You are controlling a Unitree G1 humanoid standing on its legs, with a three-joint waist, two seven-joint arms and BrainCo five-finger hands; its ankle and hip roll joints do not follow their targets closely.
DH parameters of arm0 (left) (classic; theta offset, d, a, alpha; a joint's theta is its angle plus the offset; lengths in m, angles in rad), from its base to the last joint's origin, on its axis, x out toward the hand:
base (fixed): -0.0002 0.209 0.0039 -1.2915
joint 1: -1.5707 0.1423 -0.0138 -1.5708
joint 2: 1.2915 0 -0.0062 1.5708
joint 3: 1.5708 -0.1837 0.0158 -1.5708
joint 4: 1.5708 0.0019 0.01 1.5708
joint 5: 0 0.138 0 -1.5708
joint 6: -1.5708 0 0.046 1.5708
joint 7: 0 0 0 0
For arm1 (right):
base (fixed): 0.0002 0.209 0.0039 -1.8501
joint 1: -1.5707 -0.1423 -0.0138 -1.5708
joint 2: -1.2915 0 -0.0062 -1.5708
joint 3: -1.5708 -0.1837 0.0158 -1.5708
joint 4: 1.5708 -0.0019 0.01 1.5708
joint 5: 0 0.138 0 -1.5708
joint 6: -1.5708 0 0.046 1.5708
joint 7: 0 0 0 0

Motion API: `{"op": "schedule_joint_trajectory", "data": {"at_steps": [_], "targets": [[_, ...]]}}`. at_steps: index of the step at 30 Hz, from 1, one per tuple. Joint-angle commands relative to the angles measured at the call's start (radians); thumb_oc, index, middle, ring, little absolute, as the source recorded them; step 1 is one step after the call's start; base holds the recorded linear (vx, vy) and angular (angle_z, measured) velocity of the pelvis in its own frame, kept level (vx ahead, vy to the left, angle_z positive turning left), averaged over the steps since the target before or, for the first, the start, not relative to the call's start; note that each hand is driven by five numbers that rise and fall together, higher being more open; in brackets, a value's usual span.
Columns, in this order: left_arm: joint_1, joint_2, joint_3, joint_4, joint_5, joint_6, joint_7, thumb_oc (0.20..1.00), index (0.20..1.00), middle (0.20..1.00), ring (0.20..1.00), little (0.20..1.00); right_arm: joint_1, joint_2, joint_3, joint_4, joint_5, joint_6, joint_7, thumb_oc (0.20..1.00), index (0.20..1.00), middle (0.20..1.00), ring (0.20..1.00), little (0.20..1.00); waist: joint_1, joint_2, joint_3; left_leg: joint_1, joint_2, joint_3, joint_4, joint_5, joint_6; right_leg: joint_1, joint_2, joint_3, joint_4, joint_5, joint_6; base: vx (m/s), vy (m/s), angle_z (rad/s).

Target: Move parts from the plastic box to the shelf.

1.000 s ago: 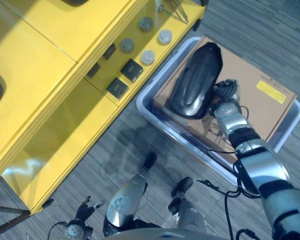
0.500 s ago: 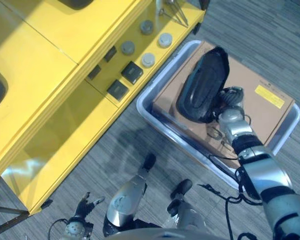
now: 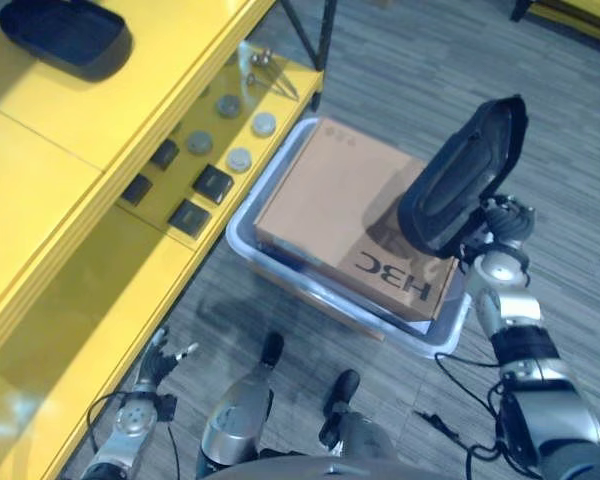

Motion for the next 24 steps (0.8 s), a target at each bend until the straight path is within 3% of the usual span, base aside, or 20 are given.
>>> {"op": "schedule_joint_trajectory", "data": {"at_steps": [1,4,7,8,11,13,15,16,21,24], "targets": [[0.01,0.044,-0.02,-0.092,-0.046,0.007,-0.06,1.0,1.0,1.0,1.0,1.0,0.03,-0.061,-0.002,-0.094,-0.029,-0.042,-0.031,0.2,0.2,0.2,0.2,0.2,0.003,0.001,-0.108,-0.007,0.052,0.063,-0.032,-0.016,0.002,0.021,-0.05,0.053,0.049,-0.027,0.058,0.09,-0.113,-0.19],[-0.047,0.082,-0.013,-0.289,-0.076,0.131,-0.111,1.0,1.0,1.0,1.0,1.0,0.104,-0.058,-0.019,-0.174,-0.084,-0.018,0.012,0.2,0.2,0.2,0.2,0.2,-0.025,0.002,-0.149,0.03,0.059,0.076,-0.039,-0.022,0.0,0.039,-0.042,0.071,0.036,-0.022,0.055,0.07,-0.05,-0.2],[-0.126,0.101,-0.017,-0.409,-0.086,0.216,-0.163,1.0,1.0,1.0,1.0,1.0,0.138,-0.059,-0.007,-0.231,-0.142,0.021,0.057,0.2,0.2,0.2,0.2,0.2,-0.053,0.004,-0.182,0.056,0.066,0.087,-0.041,-0.026,-0.003,0.051,-0.037,0.087,0.027,-0.018,0.053,0.07,-0.033,-0.21],[-0.199,0.094,-0.035,-0.468,-0.145,0.31,-0.211,1.0,1.0,1.0,1.0,1.0,0.138,-0.06,0.015,-0.239,-0.199,0.047,0.109,0.2,0.2,0.2,0.2,0.2,-0.073,0.005,-0.202,0.076,0.072,0.097,-0.042,-0.029,-0.006,0.06,-0.033,0.1,0.019,-0.013,0.051,0.08,-0.027,-0.28],[-0.27,0.068,-0.065,-0.481,-0.215,0.395,-0.236,1.0,1.0,1.0,1.0,1.0,0.111,-0.065,0.056,-0.218,-0.263,0.055,0.151,0.2,0.2,0.2,0.2,0.2,-0.089,0.005,-0.217,0.097,0.077,0.108,-0.047,-0.031,-0.009,0.073,-0.029,0.11,0.007,-0.008,0.05,0.04,-0.025,-0.24],[-0.359,0.028,-0.11,-0.454,-0.284,0.514,-0.244,1.0,1.0,1.0,1.0,1.0,0.042,-0.065,0.117,-0.175,-0.312,0.058,0.188,0.2,0.2,0.2,0.2,0.2,-0.107,0.006,-0.232,0.119,0.084,0.122,-0.053,-0.032,-0.014,0.086,-0.025,0.12,-0.006,0.0,0.05,0.04,-0.03,-0.32],[-0.423,-0.007,-0.143,-0.407,-0.307,0.575,-0.238,1.0,1.0,1.0,1.0,1.0,-0.019,-0.065,0.166,-0.15,-0.339,0.068,0.211,0.2,0.2,0.2,0.2,0.2,-0.121,0.005,-0.245,0.13,0.088,0.131,-0.056,-0.032,-0.018,0.089,-0.024,0.126,-0.011,0.004,0.051,0.03,-0.021,-0.3],[-0.477,-0.041,-0.172,-0.359,-0.347,0.649,-0.246,1.0,1.0,1.0,1.0,1.0,-0.079,-0.063,0.215,-0.131,-0.347,0.088,0.232,0.2,0.2,0.2,0.2,0.2,-0.136,0.004,-0.258,0.139,0.092,0.141,-0.057,-0.033,-0.02,0.091,-0.022,0.133,-0.015,0.006,0.051,0.04,-0.021,-0.23],[-0.553,-0.107,-0.214,-0.283,-0.476,0.775,-0.263,1.0,1.0,1.0,1.0,1.0,-0.157,-0.043,0.289,-0.089,-0.332,0.117,0.256,0.2,0.2,0.2,0.2,0.2,-0.165,0.005,-0.285,0.153,0.098,0.16,-0.06,-0.036,-0.023,0.09,-0.019,0.151,-0.021,0.01,0.053,0.03,-0.01,-0.14],[-0.579,-0.13,-0.249,-0.273,-0.527,0.821,-0.261,1.0,1.0,1.0,1.0,1.0,-0.182,-0.032,0.315,-0.061,-0.316,0.123,0.262,0.2,0.2,0.2,0.2,0.2,-0.176,0.006,-0.294,0.159,0.1,0.167,-0.059,-0.037,-0.023,0.088,-0.018,0.16,-0.02,0.011,0.054,0.04,-0.007,-0.07]]}}
